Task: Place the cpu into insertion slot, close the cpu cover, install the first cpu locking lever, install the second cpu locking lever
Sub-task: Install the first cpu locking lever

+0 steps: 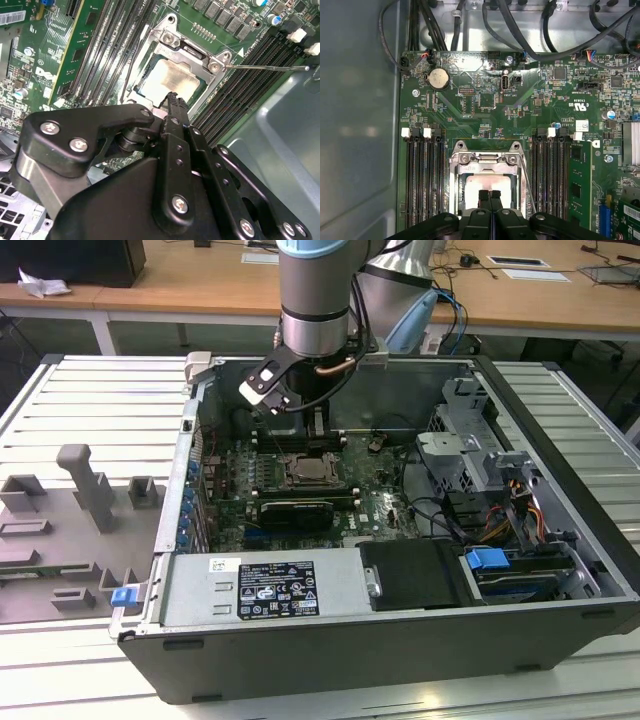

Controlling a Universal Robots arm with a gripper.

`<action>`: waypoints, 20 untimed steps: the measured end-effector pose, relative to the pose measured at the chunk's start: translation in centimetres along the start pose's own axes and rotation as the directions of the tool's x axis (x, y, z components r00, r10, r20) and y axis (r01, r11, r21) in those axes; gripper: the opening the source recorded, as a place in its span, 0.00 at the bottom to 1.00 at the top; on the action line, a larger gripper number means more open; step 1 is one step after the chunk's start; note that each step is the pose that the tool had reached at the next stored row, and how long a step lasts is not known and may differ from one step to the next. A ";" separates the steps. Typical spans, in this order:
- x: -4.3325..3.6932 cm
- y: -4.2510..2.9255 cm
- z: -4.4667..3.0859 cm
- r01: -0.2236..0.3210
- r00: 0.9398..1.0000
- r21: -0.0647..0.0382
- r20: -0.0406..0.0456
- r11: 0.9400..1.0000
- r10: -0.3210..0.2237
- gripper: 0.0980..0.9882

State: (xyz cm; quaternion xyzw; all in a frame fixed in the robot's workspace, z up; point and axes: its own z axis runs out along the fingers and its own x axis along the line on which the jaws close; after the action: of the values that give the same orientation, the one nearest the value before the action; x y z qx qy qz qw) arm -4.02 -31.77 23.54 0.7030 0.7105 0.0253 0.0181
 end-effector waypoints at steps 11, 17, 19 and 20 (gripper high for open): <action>0.00 0.01 -0.23 0.000 1.000 0.000 0.000 1.000 0.000 0.01; 0.00 0.03 -0.46 0.000 1.000 0.000 0.000 1.000 0.000 0.01; 0.01 0.03 -0.53 0.000 1.000 0.000 0.000 1.000 0.000 0.01; 0.01 0.04 -0.59 0.000 1.000 0.000 0.000 1.000 0.000 0.01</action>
State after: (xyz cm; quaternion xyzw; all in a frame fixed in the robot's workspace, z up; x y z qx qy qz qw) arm -4.02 -31.77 24.13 0.7030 0.7105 0.0253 0.0182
